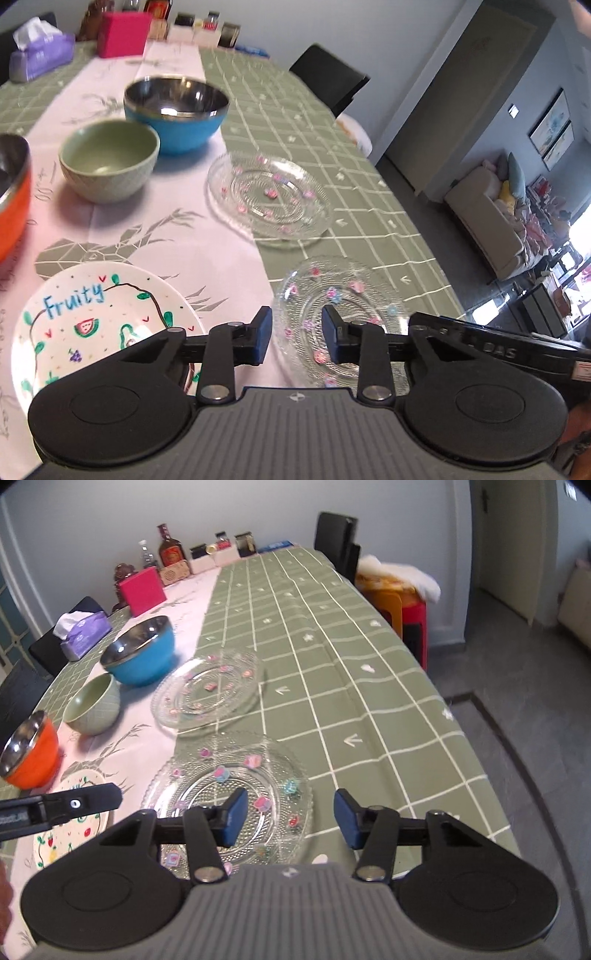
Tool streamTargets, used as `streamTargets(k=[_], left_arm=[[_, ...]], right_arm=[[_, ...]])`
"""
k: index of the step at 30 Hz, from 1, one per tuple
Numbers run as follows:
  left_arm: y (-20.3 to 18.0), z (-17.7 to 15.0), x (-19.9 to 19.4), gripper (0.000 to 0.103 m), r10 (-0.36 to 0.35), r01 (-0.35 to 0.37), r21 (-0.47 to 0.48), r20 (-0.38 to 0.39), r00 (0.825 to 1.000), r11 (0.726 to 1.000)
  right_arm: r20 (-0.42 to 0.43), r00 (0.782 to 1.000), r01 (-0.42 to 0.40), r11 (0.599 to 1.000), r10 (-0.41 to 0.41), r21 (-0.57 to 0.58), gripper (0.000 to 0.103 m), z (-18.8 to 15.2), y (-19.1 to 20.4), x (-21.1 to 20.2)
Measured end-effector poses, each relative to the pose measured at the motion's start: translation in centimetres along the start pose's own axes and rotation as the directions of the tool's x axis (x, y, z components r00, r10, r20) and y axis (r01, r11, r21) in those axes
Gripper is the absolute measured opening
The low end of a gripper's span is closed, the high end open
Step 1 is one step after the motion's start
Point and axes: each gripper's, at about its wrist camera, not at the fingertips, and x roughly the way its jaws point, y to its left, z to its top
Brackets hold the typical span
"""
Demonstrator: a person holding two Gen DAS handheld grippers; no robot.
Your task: Organize plates and bowls
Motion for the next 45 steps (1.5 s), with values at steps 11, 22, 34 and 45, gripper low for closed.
streamTargets(k=[11,22,34,45], left_arm=[[0.2,0.9,2.8,0.025,-0.003,0.003,-0.001,-0.058,0.998,1.000],[0.6,0.2,3.7,0.015,0.007,-0.009,-0.029,-0.054,0.999,1.000],[0.0,-0.7,1.1,0.013,0.028,-0.028,-0.059,0.006,1.000,0.998],[0.0,-3.3,-3.3,0.013,0.016,-0.010,-0.133,0.049,0.999,0.991]], right_arm=[[-0.075,0.996,-0.045,0.996,0.051,0.076,0.033,0.0,-0.7,1.5],[-0.104,0.993,-0.035,0.990,0.049,0.133,0.012,-0.4,-1.7,2.0],[-0.081,0.994,-0.057,0.991,0.067,0.121,0.010,-0.7,-1.6,1.0],[-0.096,0.989,-0.101,0.987,0.113,0.121,0.010,-3.2,-0.8,-1.2]])
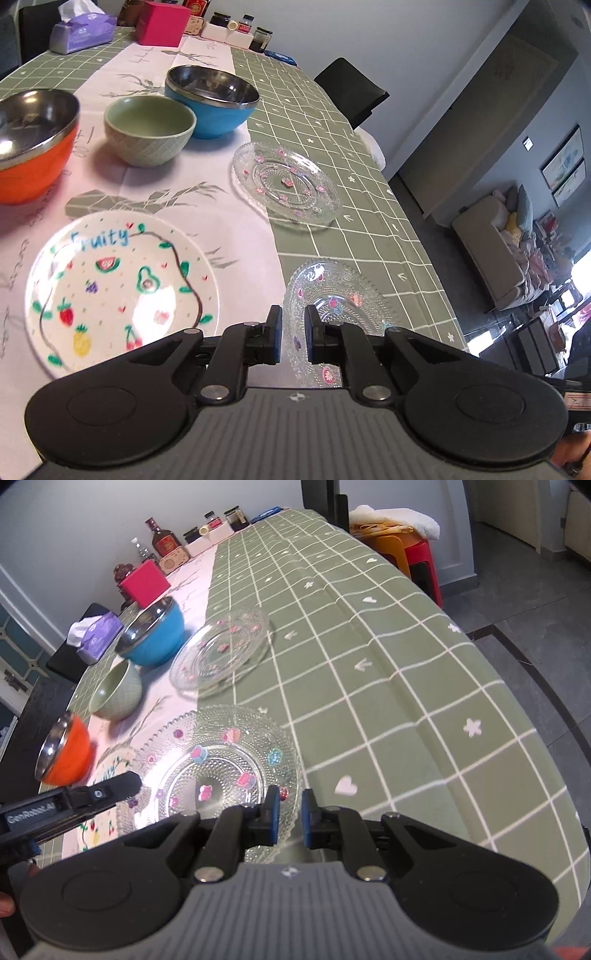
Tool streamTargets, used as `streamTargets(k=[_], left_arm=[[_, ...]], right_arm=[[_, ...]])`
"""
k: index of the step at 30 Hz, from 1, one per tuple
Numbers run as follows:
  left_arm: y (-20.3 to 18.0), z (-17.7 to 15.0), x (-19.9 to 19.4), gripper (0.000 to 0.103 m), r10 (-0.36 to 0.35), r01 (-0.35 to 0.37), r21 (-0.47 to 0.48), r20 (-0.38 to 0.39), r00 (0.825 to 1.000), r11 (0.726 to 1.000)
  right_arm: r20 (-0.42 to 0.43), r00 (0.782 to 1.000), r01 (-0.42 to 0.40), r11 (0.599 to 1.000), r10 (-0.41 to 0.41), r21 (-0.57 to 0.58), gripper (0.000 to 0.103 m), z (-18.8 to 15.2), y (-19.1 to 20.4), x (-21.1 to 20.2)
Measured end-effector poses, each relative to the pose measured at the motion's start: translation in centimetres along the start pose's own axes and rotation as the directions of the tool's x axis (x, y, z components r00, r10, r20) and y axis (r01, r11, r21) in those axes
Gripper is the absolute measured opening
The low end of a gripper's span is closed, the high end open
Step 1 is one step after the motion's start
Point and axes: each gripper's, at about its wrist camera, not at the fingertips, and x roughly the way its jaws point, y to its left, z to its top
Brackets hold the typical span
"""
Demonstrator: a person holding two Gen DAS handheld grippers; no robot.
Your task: Organize plates and bowls
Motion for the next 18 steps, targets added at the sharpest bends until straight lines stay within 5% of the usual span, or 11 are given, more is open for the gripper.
streamTargets(k=[18], left_arm=[[1.1,-4.4,0.7,0.013,-0.018,0.016,-0.095,-0.020,1.000,0.995]], right_arm=[[0.030,0.996,0.083,0.996,-0.082,-0.039,0.007,-1.4,-0.1,-0.7]])
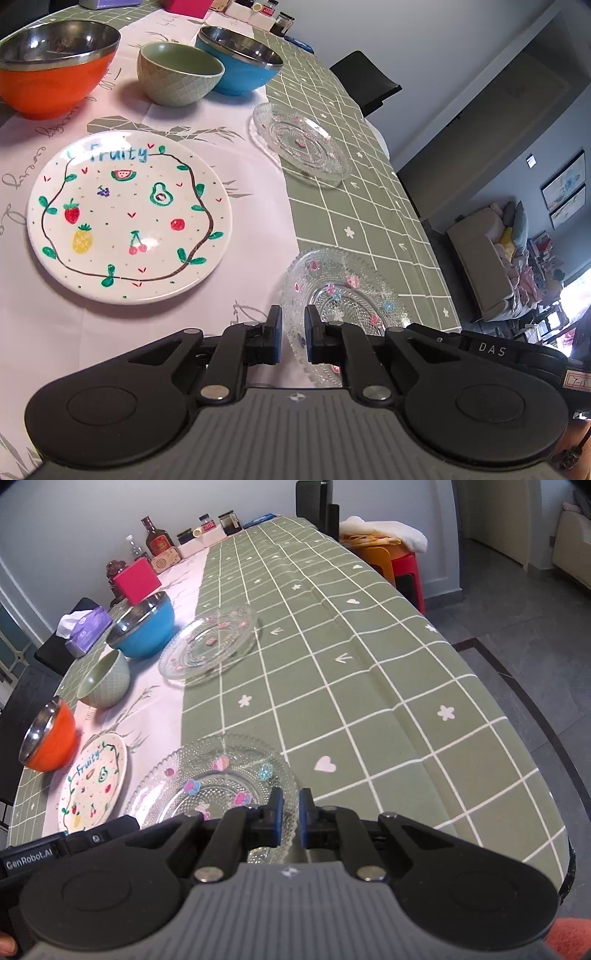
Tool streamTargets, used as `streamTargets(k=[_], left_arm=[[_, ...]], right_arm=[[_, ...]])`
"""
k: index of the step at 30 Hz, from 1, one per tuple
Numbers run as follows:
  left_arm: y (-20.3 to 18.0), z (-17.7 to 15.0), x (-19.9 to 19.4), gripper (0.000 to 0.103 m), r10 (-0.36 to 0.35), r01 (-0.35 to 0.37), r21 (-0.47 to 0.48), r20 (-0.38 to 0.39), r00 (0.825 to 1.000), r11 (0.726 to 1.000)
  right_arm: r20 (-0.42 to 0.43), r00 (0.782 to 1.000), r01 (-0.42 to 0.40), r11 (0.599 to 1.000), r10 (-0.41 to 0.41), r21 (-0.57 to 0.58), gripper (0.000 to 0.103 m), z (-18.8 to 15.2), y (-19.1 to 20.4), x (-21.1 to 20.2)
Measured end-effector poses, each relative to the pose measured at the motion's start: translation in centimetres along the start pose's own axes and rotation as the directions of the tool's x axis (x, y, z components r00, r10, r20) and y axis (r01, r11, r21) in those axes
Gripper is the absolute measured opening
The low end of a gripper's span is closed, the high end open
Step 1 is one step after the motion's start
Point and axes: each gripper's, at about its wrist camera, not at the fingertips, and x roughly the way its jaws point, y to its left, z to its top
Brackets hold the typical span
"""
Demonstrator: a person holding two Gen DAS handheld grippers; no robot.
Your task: Organize plates and bowls
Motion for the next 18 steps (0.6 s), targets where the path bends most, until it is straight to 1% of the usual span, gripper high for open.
streamTargets(k=[3,8,10,11,15,17,18], left_arm=[[-0.2,-0.5,0.1,0.013,0.017,-0.017,0.015,0.003,1.000,1.000],[-0.3,-0.9,0.4,0.013,0.030,-0.030,0.043,0.004,1.000,0.999],[-0.5,-1.0,0.4,0.013,0.038,-0.038,0.061,0.006,0.999,0.997],[-0.6,-1.1,0.4,0.013,0.037,-0.037,0.065,0.009,0.999,0.997],[-0.6,-1.2,0.3,0.014,0.036,-0.037,0.071,0.019,0.999,0.997],[-0.6,-1.2,0.2,0.019,0.027,-0.028,0.066,0.023,0.999,0.997],[-0.6,-1.2,0.1,0.025,0.024,-0.026,0.065,0.027,0.999,0.998]], right_arm=[[-0.003,1.000,0.005,1.000,-0.005,-0.015,0.007,-0.1,0.2,0.2],[-0.001,1.000,0.004,1.000,-0.004,0.001,0.007,-0.1,0.0,0.0],[-0.001,1.000,0.004,1.000,-0.004,-0.003,0.008,-0.1,0.1,0.1],[0.000,1.000,0.002,1.000,-0.002,-0.004,0.010,-0.1,0.1,0.0],[0.002,1.000,-0.004,1.000,0.004,-0.002,0.011,0.0,0.1,0.0],[0.014,1.000,-0.004,1.000,0.004,-0.004,0.011,0.0,0.1,-0.1],[0.020,1.000,-0.004,1.000,0.004,-0.007,0.012,-0.1,0.1,-0.2]])
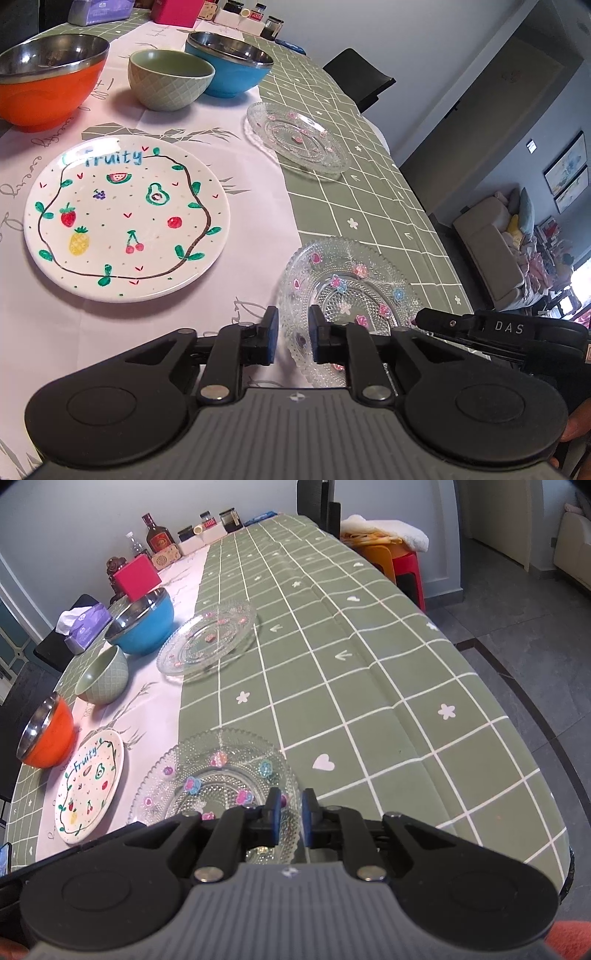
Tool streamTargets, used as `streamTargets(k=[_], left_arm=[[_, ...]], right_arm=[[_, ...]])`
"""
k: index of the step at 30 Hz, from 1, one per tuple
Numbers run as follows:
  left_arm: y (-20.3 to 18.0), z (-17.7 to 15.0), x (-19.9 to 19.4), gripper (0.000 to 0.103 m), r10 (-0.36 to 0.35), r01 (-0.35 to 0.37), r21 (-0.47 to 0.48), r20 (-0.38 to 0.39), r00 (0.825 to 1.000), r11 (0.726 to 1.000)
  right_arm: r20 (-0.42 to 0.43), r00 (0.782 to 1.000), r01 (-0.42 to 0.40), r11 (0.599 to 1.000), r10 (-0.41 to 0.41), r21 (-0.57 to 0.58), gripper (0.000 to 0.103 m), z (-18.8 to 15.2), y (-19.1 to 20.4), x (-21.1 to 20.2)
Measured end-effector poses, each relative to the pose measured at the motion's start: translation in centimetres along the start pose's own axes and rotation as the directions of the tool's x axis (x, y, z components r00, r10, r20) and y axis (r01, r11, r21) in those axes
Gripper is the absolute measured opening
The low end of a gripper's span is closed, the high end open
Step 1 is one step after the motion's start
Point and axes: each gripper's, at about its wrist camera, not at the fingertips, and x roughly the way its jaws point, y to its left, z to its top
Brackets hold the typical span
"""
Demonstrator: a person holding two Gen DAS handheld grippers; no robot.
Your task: Organize plates and bowls
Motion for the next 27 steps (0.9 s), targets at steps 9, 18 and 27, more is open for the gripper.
streamTargets(k=[9,18,27], left_arm=[[-0.5,0.4,-1.3,0.048,0.017,-0.019,0.026,0.075,0.997,0.999],[-1.1,2.4,-2.0,0.052,-0.004,-0.002,0.060,0.099,0.995,0.998],[0.2,4.6,-4.7,0.064,0.050,-0.072,0.155,0.142,0.989,0.985]], right_arm=[[0.047,0.999,-0.014,1.000,0.015,-0.019,0.034,0.0,0.3,-0.6],[0.144,0.988,-0.041,0.993,0.056,-0.107,0.046,-0.1,1.9,-1.6],[0.138,0.978,-0.120,0.967,0.154,-0.227,0.052,0.2,5.9,-1.1]])
